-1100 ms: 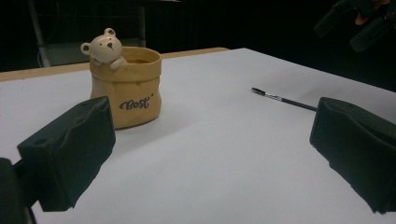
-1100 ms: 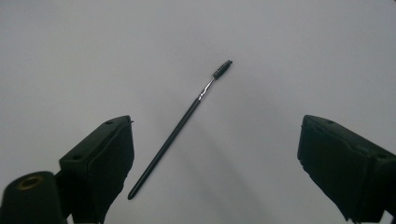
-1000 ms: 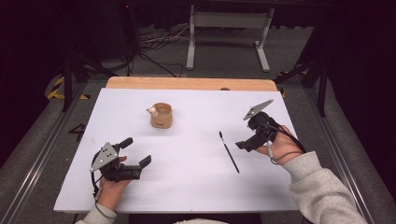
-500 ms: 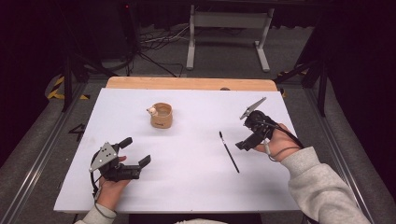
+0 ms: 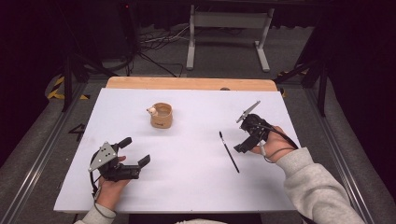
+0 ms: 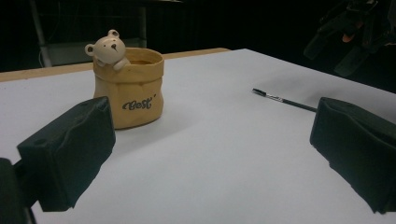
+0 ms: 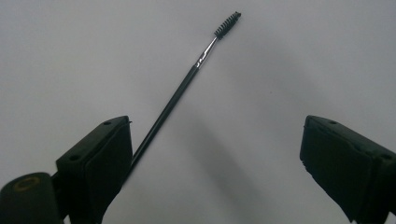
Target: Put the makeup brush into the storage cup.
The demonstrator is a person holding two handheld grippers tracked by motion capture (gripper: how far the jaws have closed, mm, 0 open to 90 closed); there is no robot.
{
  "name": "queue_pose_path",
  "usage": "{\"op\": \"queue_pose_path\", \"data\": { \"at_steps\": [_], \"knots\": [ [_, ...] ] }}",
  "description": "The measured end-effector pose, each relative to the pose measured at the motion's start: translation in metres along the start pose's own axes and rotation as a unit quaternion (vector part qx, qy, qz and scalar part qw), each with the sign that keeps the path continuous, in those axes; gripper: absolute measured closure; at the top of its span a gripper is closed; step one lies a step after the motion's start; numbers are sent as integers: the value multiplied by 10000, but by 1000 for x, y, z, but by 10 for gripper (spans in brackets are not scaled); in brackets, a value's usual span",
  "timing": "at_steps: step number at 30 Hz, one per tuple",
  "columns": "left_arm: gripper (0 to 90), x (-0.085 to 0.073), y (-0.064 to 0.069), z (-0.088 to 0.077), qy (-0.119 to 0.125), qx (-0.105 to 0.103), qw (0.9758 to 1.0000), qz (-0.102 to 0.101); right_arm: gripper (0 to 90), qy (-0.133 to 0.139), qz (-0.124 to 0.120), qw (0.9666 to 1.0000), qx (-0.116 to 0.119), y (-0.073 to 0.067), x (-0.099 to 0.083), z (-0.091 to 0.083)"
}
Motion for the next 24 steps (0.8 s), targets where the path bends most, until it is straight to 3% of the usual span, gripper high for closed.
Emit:
{"op": "queue_pose_path", "data": {
  "at_steps": [24],
  "knots": [
    [10,-1,-1,0,-37,10,10000,27,214,-555,63,9984,71,-13,-8,46]
  ]
}}
Point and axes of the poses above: each handheld gripper's, and its own axes: z roughly forward along the jaws, x roughly out of its top, y roughly to its right, the point moved 10 cm from there along z, roughly forward along the jaws, and after that the axes turned 5 degrees about x, right-handed, at the moved point
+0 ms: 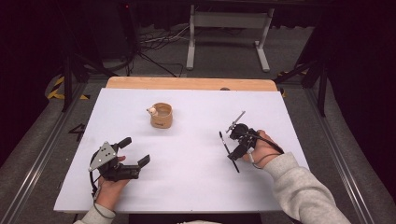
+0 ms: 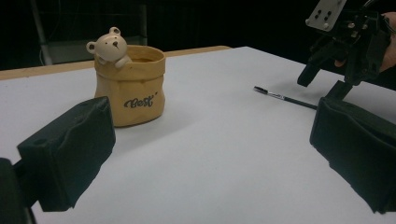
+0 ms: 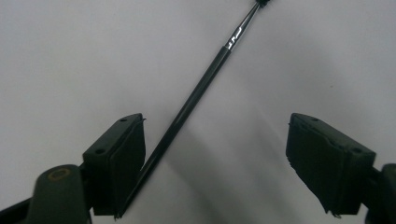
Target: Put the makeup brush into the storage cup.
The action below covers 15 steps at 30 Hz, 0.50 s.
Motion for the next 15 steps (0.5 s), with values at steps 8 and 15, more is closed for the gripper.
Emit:
{"op": "queue_pose_path", "data": {
  "at_steps": [8,15],
  "knots": [
    [11,0,-1,-1,7,17,10000,-14,298,-82,-4,10000,-22,-6,1,4],
    [12,0,-1,-1,-18,16,10000,9,327,-140,1,9999,-33,-8,1,9]
  ]
}}
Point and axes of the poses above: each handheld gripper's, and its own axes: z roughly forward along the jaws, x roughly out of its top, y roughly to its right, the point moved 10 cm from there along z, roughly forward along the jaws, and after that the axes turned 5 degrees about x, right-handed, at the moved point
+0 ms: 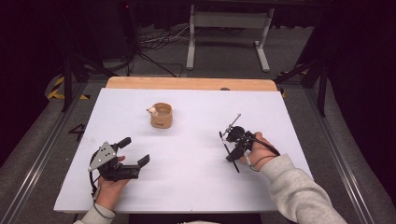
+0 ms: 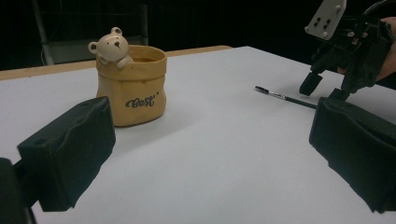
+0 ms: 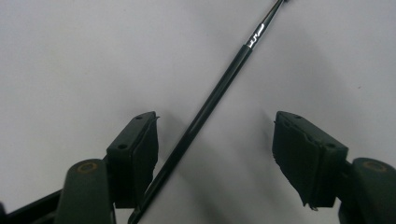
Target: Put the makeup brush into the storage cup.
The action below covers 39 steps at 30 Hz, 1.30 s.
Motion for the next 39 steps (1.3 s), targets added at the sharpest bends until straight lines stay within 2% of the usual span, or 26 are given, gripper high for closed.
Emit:
{"op": "queue_pose_path", "data": {
  "at_steps": [5,9,14,15,16,17,24,26,27,34,38,39],
  "knots": [
    [12,0,-1,0,-7,-4,10000,-6,385,-38,49,10000,-21,0,-1,2],
    [13,0,0,0,-11,-6,10000,-1,518,-78,67,9999,13,-2,0,1],
    [15,0,0,0,-7,-2,10000,-3,730,-167,189,9997,7,0,0,-1],
    [15,0,0,0,-7,-2,10000,-3,730,-167,189,9997,7,0,0,-1],
    [14,0,-1,0,-10,1,10000,-5,783,-215,295,9993,3,0,0,-1],
    [15,0,-1,0,-11,3,10000,-5,824,-208,261,9994,8,1,0,-1],
    [15,0,-1,0,-11,2,10000,-4,850,-237,334,9991,52,1,0,-2],
    [15,0,0,0,-14,-7,10000,-1,852,-196,302,9993,53,2,0,-3],
    [15,0,0,0,-11,-7,10000,-3,852,-171,361,9992,62,2,0,-5],
    [15,0,0,1,-3,-6,10000,7,854,285,279,9992,99,2,8,-26],
    [15,0,1,1,-7,-9,10000,1,854,781,189,9967,122,0,15,-41],
    [16,0,1,1,-7,-9,10000,1,854,781,189,9967,122,0,15,-41]
  ]
}}
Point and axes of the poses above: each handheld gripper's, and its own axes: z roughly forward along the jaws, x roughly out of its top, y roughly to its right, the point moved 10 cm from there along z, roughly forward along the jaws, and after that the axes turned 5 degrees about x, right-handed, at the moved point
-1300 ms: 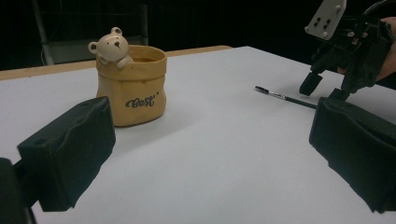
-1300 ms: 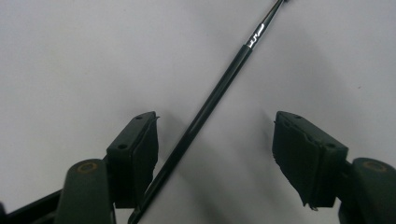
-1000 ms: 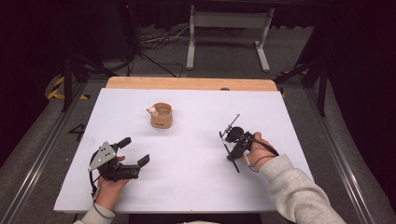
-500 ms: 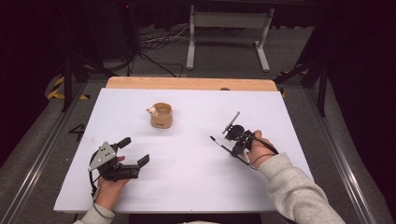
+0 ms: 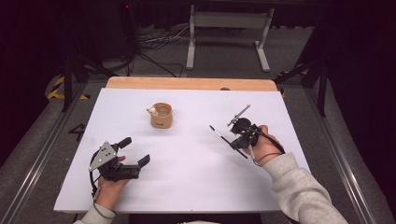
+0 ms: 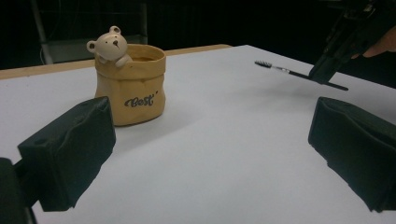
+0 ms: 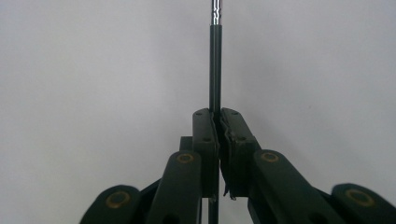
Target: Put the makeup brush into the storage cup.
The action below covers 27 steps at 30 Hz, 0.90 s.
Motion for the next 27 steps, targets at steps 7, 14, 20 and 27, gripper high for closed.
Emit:
{"op": "queue_pose_path", "data": {
  "at_steps": [7,14,20,27],
  "knots": [
    [16,0,0,0,-4,13,10000,6,853,1149,-319,9928,99,-10,15,-18],
    [16,0,0,1,-4,-1,10000,8,854,1982,-527,9786,155,-21,22,-32],
    [16,0,1,1,-8,-22,10000,17,853,2779,-805,9570,208,-33,27,-44],
    [16,-2,1,2,-60,-13,10000,23,853,3662,-1074,9237,335,-44,29,-51]
  ]
}}
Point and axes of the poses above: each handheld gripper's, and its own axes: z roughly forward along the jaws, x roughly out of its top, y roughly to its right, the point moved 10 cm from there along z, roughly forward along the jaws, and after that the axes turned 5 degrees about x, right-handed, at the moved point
